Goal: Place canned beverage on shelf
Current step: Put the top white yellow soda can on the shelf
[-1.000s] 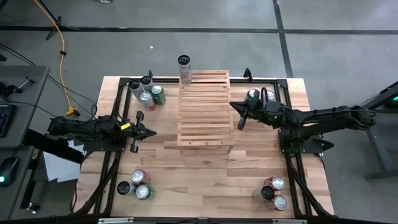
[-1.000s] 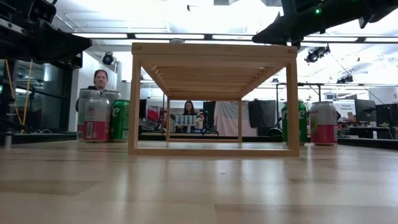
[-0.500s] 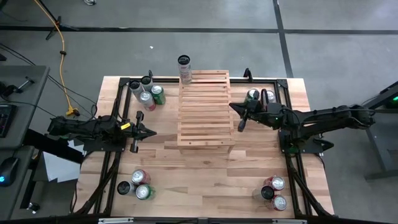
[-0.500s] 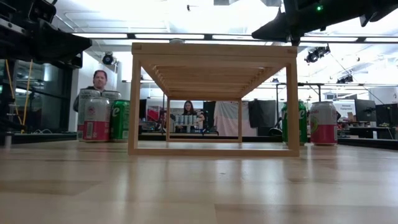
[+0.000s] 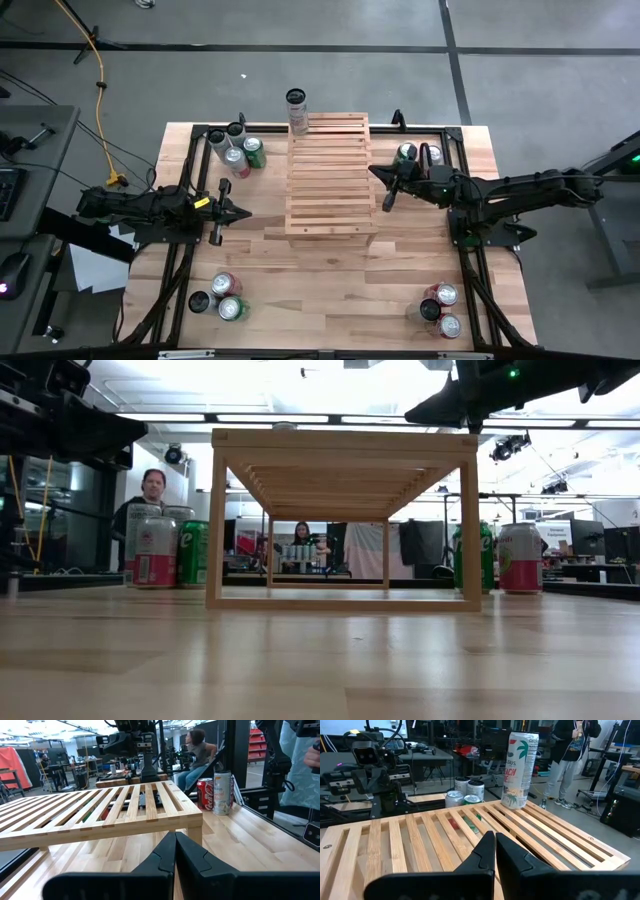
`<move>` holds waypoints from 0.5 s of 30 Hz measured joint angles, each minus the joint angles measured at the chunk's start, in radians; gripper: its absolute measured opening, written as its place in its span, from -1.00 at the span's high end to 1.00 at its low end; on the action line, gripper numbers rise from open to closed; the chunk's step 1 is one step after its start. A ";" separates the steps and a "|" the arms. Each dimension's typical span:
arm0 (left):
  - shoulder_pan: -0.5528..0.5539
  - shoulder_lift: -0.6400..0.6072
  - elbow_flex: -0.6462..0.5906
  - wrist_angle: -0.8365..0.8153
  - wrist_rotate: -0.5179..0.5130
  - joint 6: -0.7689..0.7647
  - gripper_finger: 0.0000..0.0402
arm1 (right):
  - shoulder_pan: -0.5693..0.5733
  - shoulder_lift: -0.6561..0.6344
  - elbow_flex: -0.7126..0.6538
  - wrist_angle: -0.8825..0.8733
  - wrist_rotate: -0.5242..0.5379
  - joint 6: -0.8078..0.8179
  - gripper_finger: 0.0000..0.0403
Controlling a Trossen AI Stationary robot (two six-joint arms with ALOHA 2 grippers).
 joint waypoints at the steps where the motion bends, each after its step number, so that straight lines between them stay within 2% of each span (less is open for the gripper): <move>1: 0.000 0.000 0.000 0.000 0.000 0.000 1.00 | 0.000 0.000 0.000 0.000 0.000 -0.002 1.00; 10: 0.000 0.000 0.000 0.000 0.000 0.000 1.00 | 0.000 0.000 0.000 0.000 0.000 -0.016 1.00; 15: 0.000 0.000 0.000 0.000 0.000 0.000 1.00 | 0.000 0.000 0.000 0.000 -0.001 0.035 1.00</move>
